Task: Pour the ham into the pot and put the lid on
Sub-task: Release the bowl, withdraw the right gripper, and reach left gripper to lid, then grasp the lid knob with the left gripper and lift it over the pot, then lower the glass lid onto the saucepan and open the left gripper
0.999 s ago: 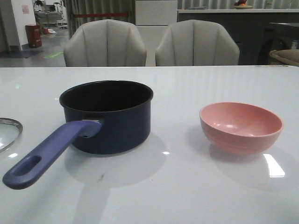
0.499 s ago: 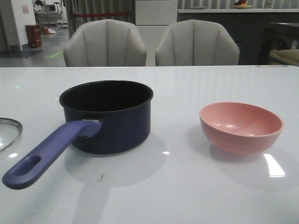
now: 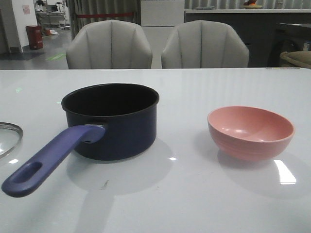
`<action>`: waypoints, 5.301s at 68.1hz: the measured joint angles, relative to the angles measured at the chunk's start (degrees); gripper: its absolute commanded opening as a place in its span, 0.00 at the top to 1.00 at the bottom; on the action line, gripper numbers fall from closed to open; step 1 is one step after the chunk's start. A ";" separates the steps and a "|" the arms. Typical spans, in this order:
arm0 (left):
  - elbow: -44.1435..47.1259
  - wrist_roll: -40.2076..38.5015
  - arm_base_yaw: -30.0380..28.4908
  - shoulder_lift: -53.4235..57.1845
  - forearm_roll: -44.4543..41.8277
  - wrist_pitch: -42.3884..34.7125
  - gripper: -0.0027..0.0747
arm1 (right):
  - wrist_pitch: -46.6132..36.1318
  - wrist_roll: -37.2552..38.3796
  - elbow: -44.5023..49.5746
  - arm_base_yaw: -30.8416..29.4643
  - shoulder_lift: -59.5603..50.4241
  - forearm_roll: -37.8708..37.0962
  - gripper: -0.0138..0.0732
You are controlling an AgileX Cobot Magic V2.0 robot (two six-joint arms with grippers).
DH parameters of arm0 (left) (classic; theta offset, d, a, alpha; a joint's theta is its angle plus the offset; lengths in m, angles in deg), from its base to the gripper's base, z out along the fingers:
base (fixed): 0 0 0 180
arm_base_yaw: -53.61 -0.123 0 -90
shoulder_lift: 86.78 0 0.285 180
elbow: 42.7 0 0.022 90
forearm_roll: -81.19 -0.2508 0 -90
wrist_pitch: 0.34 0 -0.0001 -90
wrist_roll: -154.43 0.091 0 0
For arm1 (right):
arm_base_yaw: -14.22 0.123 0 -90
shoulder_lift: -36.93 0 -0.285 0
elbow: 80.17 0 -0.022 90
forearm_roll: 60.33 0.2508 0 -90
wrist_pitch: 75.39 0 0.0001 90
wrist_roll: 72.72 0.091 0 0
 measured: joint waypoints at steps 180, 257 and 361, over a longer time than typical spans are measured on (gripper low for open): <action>-34.72 3.70 24.17 -14.68 2.55 15.29 0.63 | 0.00 0.00 0.00 0.00 0.00 0.00 0.66; -48.05 3.79 31.58 -27.49 1.31 24.09 0.63 | 0.00 0.00 0.00 0.00 0.00 0.00 0.66; -48.78 5.16 32.06 -27.49 1.98 23.98 0.24 | 0.00 0.00 0.00 0.00 0.00 0.05 0.66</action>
